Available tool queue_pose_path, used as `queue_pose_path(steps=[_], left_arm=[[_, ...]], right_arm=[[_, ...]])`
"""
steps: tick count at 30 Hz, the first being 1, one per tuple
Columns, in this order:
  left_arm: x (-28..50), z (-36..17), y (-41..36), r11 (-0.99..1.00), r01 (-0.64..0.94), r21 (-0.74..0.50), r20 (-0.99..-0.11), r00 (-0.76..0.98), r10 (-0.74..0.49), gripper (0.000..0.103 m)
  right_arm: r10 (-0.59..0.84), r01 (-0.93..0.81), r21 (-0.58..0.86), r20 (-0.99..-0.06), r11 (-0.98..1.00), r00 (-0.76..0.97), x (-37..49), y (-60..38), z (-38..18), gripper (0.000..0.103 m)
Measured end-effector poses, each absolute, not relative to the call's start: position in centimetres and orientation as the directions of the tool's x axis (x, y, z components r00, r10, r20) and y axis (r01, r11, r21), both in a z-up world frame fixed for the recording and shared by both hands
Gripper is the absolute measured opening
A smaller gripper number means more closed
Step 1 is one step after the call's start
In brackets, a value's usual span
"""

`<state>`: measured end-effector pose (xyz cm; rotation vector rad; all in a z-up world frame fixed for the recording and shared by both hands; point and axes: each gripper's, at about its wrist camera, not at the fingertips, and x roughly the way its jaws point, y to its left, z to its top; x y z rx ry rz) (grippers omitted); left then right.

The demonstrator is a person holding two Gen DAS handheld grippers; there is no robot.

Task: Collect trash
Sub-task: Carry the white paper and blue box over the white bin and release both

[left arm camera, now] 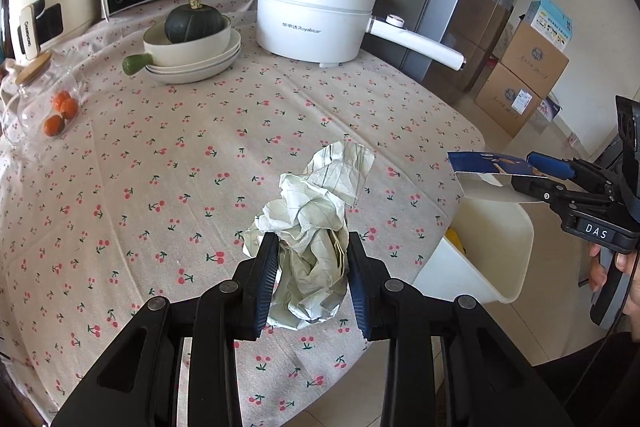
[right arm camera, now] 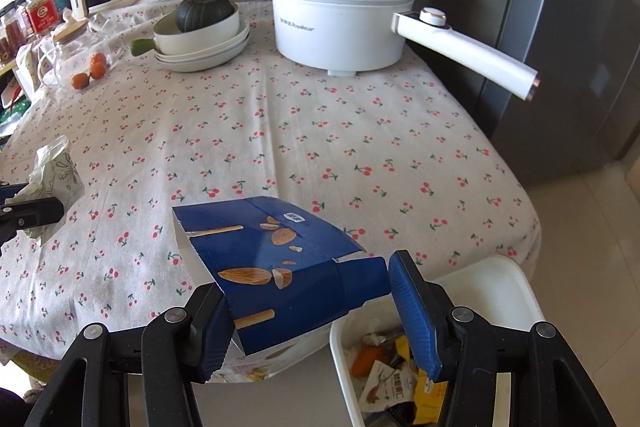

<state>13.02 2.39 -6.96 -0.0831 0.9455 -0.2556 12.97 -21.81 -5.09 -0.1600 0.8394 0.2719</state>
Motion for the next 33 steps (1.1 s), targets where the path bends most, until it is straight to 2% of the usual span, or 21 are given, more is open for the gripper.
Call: queue_pose_path(steps=[17,27,29,31,33], left_arm=[[13.1,-7.5,-7.0,0.923,0.329,-0.200,-0.778,0.520,-0.354,0.035],[13.3,-9.3,-14.2,0.884,0.425,-0.193,-0.789,0.469,-0.398,0.035],[13.4,-9.6,-15.3,0.877,0.438,-0.196,-0.789,0.460,-0.406,0.035],[13.5,-10.0,-16.3,0.871,0.450,-0.199,-0.790,0.452,-0.414,0.035],[13.6,-10.4,-17.2,0.867,0.458,-0.197,-0.792,0.447,-0.416,0.035]], right_arm=[[0.051,-0.151,-0.066,-0.751,0.986,0.659,9.6,-32.4,-5.5,0.062],[-0.049,-0.057,-0.102,-0.809,0.993,0.586,8.5,-38.0,-7.9,0.062],[-0.053,-0.038,-0.091,-0.818,0.995,0.573,8.6,-38.7,-8.2,0.065],[-0.041,-0.017,-0.060,-0.834,0.998,0.550,8.7,-39.3,-8.5,0.081],[-0.011,-0.009,-0.019,-0.845,1.000,0.535,8.9,-39.7,-8.6,0.084]])
